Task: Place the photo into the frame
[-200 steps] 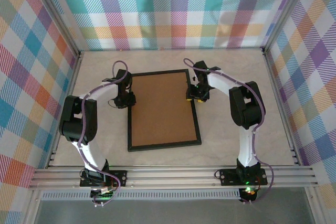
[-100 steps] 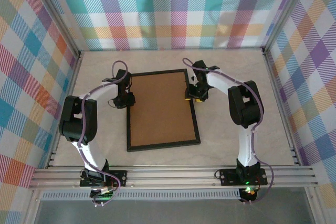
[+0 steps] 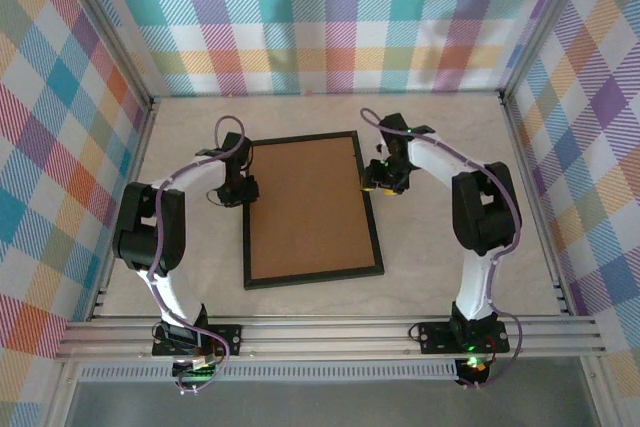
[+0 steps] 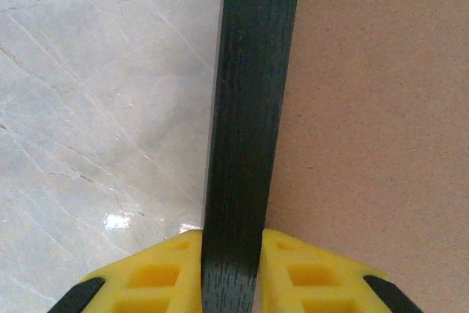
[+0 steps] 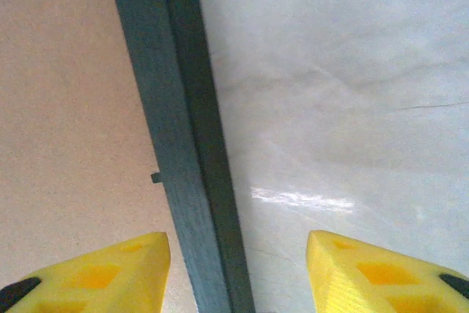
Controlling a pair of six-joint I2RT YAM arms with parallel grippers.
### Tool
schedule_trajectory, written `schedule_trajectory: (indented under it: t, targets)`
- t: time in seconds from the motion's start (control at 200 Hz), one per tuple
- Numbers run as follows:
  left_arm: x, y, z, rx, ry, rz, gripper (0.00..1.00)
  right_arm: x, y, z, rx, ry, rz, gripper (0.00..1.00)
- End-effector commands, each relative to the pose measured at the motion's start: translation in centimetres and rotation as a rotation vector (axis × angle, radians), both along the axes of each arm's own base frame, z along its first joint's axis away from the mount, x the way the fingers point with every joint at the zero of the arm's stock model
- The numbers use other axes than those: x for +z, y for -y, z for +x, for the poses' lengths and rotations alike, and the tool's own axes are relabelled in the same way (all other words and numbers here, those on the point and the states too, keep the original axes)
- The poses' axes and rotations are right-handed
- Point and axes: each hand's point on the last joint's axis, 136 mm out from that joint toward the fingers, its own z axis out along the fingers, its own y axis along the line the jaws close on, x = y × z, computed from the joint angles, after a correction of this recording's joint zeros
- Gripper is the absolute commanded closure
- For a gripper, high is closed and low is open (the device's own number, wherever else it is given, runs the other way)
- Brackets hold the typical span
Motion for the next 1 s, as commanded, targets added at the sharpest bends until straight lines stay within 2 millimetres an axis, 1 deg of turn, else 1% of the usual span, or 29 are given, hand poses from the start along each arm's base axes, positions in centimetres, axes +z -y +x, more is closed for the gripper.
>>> schedule_trajectory:
  t: [0.0, 0.1, 0.245, 0.415, 0.535, 0.635, 0.735, 0.81, 0.86, 0.995]
  targets:
    - [1.6, 1.2, 0.0, -0.019, 0.024, -0.03, 0.77, 0.8, 0.7, 0.1, -0.013, 0.023, 0.02, 0.46]
    - [1.7, 1.2, 0.0, -0.019, 0.026, -0.032, 0.77, 0.4, 1.1, 0.2, -0.021, 0.012, 0.018, 0.46]
    - [1.9, 1.3, 0.1, -0.022, 0.035, -0.041, 0.77, -0.3, 0.0, 0.2, 0.01, -0.021, 0.061, 0.46]
    - [2.0, 1.6, 0.2, -0.025, 0.034, -0.054, 0.77, -1.1, -1.2, 0.4, 0.033, -0.042, 0.045, 0.46]
    - [2.1, 1.7, 0.3, -0.024, 0.04, -0.062, 0.77, -1.5, -1.5, 0.3, 0.037, -0.051, 0.025, 0.46]
    - [1.9, 1.7, 0.3, -0.02, 0.038, -0.064, 0.77, -1.8, -1.7, -0.1, 0.055, -0.063, -0.006, 0.46]
    - [1.7, 1.8, 0.3, -0.02, 0.028, -0.065, 0.77, -1.7, -1.3, -1.0, 0.061, -0.068, -0.035, 0.46]
    - [1.7, 1.8, 0.3, -0.019, 0.028, -0.065, 0.77, -1.5, -0.6, -2.2, 0.059, -0.076, -0.057, 0.46]
    - [1.9, 1.7, 0.3, -0.019, 0.035, -0.062, 0.77, -1.2, -0.1, -3.2, 0.057, -0.081, -0.067, 0.46]
    - [2.5, 1.7, 0.4, -0.017, 0.051, -0.06, 0.78, -0.9, 1.2, -6.5, 0.069, -0.115, -0.107, 0.46]
